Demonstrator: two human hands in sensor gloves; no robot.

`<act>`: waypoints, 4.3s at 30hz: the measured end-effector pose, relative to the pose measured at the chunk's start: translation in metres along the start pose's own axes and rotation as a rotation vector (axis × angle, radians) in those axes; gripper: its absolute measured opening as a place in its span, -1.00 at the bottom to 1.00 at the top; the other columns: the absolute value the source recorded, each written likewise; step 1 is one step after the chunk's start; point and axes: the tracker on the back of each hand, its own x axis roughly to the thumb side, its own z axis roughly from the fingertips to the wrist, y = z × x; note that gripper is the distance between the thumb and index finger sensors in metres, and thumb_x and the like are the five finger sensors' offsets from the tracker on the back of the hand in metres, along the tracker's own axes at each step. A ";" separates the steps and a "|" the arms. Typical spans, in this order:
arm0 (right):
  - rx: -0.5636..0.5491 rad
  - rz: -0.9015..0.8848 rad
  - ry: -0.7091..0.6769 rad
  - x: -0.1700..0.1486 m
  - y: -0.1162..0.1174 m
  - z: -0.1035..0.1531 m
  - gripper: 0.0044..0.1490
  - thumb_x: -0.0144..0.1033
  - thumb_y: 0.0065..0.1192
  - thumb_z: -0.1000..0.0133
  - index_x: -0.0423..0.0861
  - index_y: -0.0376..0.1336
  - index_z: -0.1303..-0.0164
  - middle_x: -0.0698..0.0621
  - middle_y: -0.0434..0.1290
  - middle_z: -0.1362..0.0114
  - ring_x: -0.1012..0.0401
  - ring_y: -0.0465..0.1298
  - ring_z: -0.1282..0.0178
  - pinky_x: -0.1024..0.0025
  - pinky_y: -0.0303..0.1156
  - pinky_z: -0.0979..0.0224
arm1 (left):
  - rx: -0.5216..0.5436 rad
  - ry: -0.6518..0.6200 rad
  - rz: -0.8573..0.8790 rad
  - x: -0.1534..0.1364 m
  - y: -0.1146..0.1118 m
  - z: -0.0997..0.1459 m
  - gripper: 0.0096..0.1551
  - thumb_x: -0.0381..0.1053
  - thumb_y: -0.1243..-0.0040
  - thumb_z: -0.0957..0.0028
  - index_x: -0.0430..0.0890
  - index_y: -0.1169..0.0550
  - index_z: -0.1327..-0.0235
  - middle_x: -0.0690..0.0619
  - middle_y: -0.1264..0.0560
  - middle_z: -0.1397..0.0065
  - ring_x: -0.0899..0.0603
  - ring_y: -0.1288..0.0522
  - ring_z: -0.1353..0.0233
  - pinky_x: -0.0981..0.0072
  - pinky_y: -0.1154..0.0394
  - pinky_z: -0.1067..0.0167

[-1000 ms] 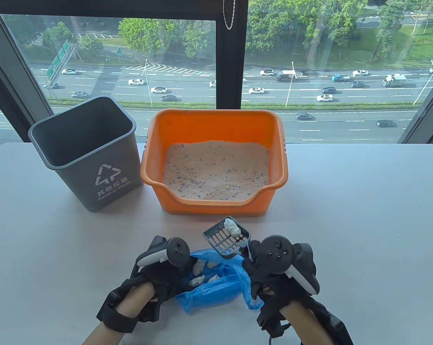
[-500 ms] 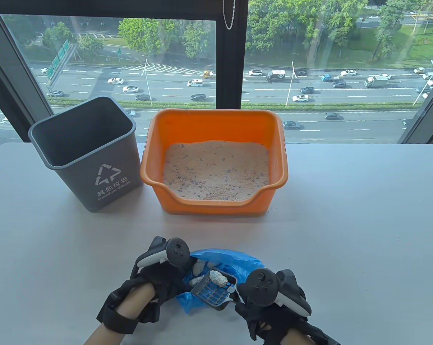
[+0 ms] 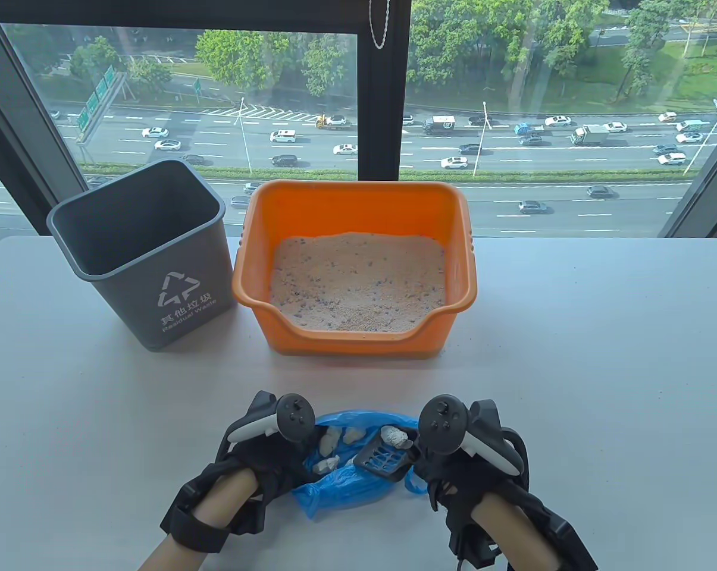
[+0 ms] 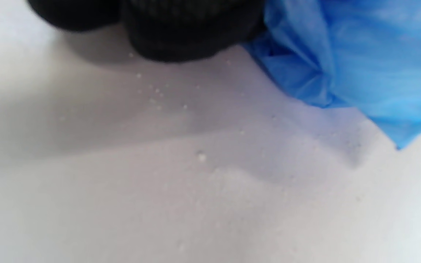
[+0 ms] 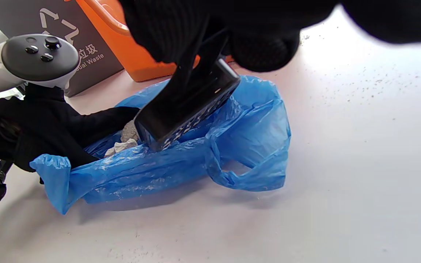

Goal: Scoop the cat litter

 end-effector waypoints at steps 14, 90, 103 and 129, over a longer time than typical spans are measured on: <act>0.062 0.257 -0.065 0.063 -0.029 -0.009 -0.31 -0.30 0.34 0.04 -0.25 0.30 -0.29 -0.43 0.40 -0.23 0.21 0.53 0.44 0.23 0.49 0.32 | 0.009 0.003 -0.023 0.002 0.000 0.000 0.16 0.23 -0.23 -0.06 0.13 0.35 -0.40 0.20 -0.54 0.20 0.11 -0.62 0.41 0.25 -0.57 0.24; -0.391 -0.026 0.381 -0.028 0.006 0.003 -0.30 0.01 0.35 0.07 -0.23 0.44 -0.10 -0.34 0.42 -0.22 -0.07 0.53 0.05 0.04 0.41 0.05 | -0.008 -0.014 0.012 0.000 0.003 0.006 0.12 0.21 -0.23 -0.06 0.13 0.30 -0.44 0.18 -0.57 0.09 0.05 -0.66 0.29 0.21 -0.57 0.18; 0.039 0.223 0.277 0.000 0.085 -0.031 -0.17 0.08 0.40 0.15 -0.29 0.39 -0.12 -0.35 0.39 -0.19 -0.03 0.50 0.10 0.03 0.39 0.06 | 0.019 -0.035 0.038 -0.002 0.013 0.015 0.04 0.19 -0.24 -0.06 0.20 0.17 -0.51 0.02 -0.57 -0.12 -0.02 -0.68 0.16 0.18 -0.56 0.13; 0.038 0.245 0.310 -0.008 0.086 -0.045 -0.60 -0.32 0.37 0.08 -0.21 0.43 0.09 -0.24 0.45 -0.06 0.05 0.52 0.18 0.06 0.42 0.07 | 0.108 -0.200 -0.245 0.059 0.002 0.045 -0.12 0.30 -0.36 0.14 0.21 -0.33 -0.51 -0.11 -0.43 -0.37 -0.04 -0.61 -0.09 0.14 -0.50 -0.04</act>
